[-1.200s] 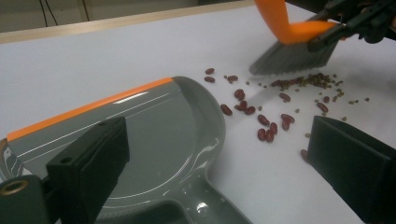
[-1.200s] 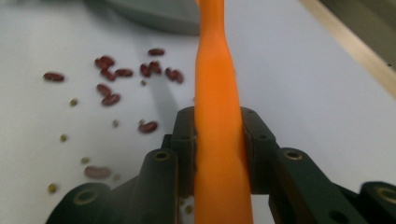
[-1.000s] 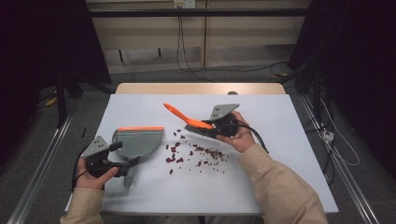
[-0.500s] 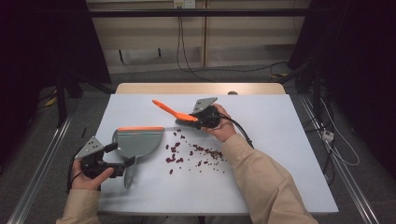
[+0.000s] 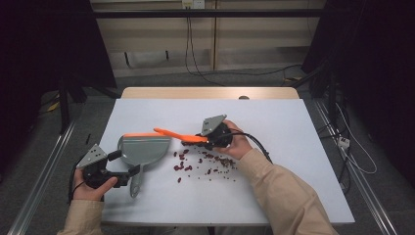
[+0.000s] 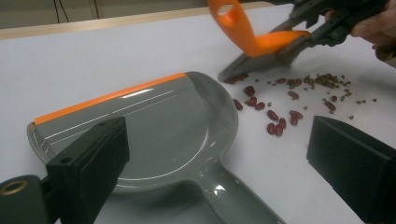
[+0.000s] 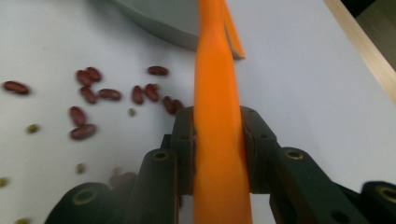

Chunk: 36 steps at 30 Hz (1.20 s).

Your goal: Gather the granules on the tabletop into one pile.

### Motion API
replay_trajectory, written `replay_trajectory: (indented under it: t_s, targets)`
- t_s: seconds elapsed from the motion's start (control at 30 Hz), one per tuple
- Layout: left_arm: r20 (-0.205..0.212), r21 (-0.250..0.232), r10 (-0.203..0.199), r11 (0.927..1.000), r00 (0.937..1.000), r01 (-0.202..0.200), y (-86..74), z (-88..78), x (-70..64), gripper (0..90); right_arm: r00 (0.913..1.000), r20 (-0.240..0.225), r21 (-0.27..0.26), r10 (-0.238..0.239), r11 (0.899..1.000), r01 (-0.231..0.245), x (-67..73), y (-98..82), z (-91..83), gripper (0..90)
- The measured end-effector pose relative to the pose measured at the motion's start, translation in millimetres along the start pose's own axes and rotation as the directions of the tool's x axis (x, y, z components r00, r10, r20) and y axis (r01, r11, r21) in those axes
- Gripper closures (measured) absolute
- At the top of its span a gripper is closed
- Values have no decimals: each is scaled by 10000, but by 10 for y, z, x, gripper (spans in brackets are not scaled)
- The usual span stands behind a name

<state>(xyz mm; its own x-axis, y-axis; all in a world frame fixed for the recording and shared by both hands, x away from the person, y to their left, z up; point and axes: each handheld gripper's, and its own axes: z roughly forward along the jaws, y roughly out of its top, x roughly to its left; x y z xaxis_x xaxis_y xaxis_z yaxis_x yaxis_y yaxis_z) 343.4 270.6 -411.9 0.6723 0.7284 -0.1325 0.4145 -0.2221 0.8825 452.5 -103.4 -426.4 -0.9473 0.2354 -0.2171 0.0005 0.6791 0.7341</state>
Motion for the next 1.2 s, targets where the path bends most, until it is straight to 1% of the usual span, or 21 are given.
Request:
replay_trajectory:
  t_s: [0.1, 0.2, 0.27, 0.4, 0.5, 0.73, 0.83, 0.9, 1.0, 1.07, 1.2]
  targets:
    - [6, 7, 6, 10000, 10000, -6, 2, 5, -4, 56, 9997, -137, 15, -181, 9998, 181, 106, -13, -58, 710]
    - [7, 14, -4, 10000, 10000, 4, 4, 7, -9, 56, 9996, -207, -40, -211, 9998, 211, 186, -33, -111, 710]
    - [-1, 14, 32, 10000, 10000, -32, 5, 5, -7, 56, 9996, -261, -71, -122, 9999, 120, 235, -44, -143, 710]
    - [-5, 4, 24, 10000, 10000, -24, 7, 7, -12, 56, 9994, -282, -108, -175, 9998, 172, 322, -60, -188, 710]
    - [2, 1, 40, 10000, 10000, -40, 12, 6, -21, 56, 9995, -313, -133, -98, 9999, 94, 369, -64, -217, 710]
    - [27, -25, 46, 10000, 10000, -46, 16, 7, -27, 56, 9992, -383, -170, -92, 9998, 86, 430, -65, -271, 712]
    - [21, -14, 30, 10000, 10000, -30, 14, 8, -22, 56, 9997, -226, -284, -90, 9996, 83, 419, -47, -285, 716]
    - [21, -6, 37, 10000, 10000, -37, 14, 8, -19, 56, 9998, -171, -540, 44, 9985, -53, 377, -30, -293, 716]
    - [39, -36, 21, 10000, 10000, -21, 16, 11, -17, 56, 9998, 49, -855, 182, 9962, -177, 286, 18, -289, 716]
    - [68, -12, 4, 10000, 10000, -3, 14, 15, -14, 56, 9997, 148, -906, 172, 9958, -158, 221, 51, -251, 716]
    - [48, 5, -27, 10000, 10000, 27, 5, 18, 7, 56, 9994, 315, -856, 132, 9963, -105, 118, 89, -95, 716]
